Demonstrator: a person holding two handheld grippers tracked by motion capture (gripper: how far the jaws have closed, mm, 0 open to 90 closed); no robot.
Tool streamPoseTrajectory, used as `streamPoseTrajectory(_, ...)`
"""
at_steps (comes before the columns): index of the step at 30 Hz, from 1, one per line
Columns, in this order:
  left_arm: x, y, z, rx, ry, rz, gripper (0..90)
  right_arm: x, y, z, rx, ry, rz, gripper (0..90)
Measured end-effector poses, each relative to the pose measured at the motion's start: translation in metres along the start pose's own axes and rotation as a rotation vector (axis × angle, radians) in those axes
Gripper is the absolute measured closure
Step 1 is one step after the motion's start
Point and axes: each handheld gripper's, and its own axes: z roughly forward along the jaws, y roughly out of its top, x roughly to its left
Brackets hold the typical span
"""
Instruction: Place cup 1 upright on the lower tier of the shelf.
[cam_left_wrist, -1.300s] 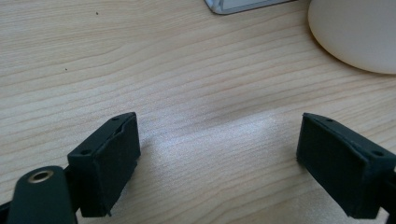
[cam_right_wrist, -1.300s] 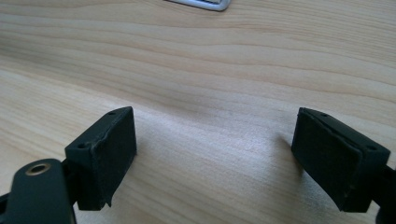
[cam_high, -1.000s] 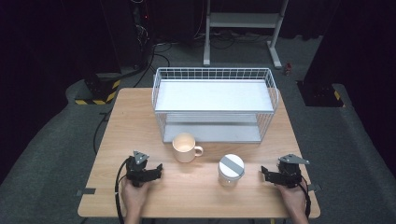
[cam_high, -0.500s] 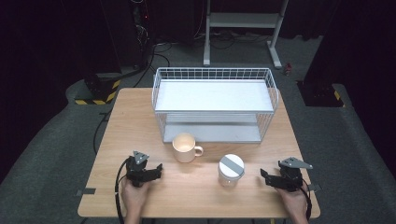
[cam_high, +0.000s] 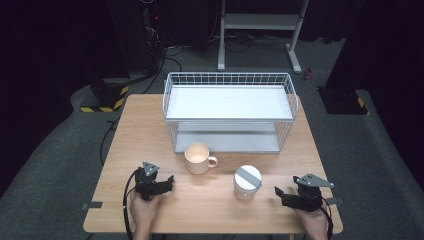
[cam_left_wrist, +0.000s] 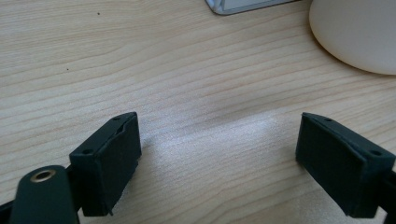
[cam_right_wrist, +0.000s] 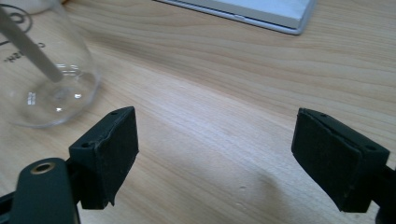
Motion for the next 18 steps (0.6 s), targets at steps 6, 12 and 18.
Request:
streamPoseTrajectory(6, 0.0, 0.0, 0.0, 0.0, 0.0, -0.001, 14.4, 0.011, -0.003, -0.006, -0.017, 0.035, -0.025, 14.7)
streamPoseTrajectory(12, 0.0, 0.0, 0.0, 0.0, 0.0, 0.0, 14.4, 0.024, -0.006, -0.009, -0.027, 0.075, -0.049, 14.4)
streamPoseTrajectory(18, 0.0, 0.0, 0.0, 0.0, 0.001, 0.002, 14.5, 0.038, -0.006, -0.01, -0.035, 0.112, -0.077, 14.1)
